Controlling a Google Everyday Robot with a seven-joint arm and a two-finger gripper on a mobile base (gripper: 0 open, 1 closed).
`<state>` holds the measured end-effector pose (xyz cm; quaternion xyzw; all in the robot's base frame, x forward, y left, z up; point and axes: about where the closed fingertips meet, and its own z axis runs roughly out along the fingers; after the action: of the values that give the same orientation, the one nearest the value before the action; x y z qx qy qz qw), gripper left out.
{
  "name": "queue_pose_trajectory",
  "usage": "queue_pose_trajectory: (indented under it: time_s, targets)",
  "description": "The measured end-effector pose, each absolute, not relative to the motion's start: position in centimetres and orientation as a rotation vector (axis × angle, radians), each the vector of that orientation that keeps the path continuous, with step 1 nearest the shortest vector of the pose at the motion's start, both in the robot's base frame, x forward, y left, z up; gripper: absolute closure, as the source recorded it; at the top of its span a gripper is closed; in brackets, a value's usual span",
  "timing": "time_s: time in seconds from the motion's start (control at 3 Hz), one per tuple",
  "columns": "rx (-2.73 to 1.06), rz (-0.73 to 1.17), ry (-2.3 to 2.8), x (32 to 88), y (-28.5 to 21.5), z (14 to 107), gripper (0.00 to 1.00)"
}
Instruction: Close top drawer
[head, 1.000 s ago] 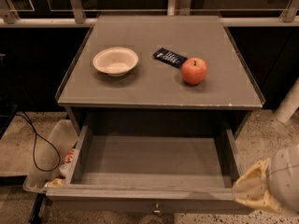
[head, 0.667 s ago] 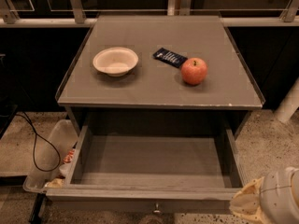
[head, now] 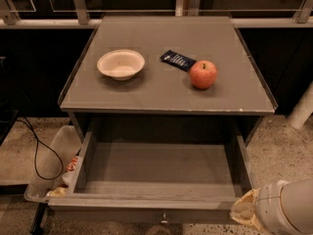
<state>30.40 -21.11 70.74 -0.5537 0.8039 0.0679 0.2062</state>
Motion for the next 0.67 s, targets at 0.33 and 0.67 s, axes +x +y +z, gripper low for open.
queue_pose_trajectory:
  time_s: [0.33,0.67]
  targets:
    - [-1.534,0.196,2.219,30.7,-20.4,70.0,1.00]
    - [-1.526,0.235,2.195,31.7,-18.8,67.9,1.00]
